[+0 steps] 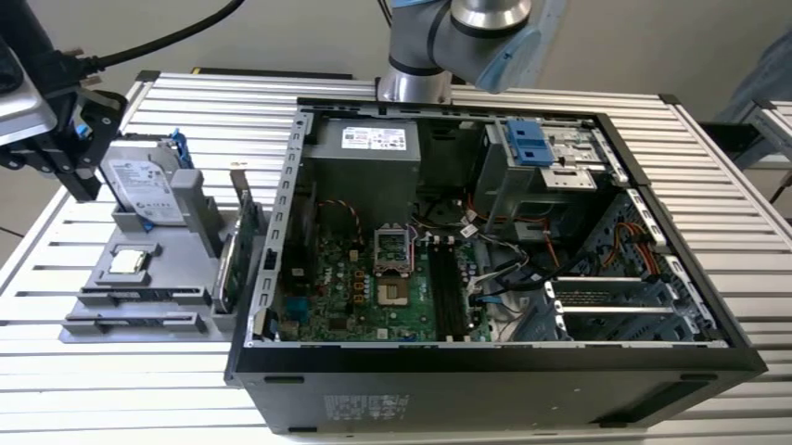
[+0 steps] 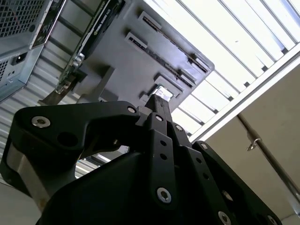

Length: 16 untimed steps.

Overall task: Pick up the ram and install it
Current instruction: 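Pick up the ram and move it above insertion slot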

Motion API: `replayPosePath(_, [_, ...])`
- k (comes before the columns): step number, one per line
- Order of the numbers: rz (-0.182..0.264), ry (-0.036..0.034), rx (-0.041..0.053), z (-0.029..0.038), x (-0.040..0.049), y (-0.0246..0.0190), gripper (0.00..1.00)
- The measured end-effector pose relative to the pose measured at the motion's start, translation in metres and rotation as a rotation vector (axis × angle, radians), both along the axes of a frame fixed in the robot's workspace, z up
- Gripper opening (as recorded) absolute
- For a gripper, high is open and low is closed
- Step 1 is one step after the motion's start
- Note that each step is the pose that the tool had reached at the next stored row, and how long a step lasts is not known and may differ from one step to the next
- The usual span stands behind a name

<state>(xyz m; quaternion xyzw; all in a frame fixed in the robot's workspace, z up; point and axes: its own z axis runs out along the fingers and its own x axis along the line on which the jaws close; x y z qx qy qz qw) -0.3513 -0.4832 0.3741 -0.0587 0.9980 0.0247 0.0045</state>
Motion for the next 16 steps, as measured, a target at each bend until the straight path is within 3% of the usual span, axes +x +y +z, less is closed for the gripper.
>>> replayPosePath(16, [0.051,0.0001,-0.0001,0.0,-0.0006,0.0,0.0])
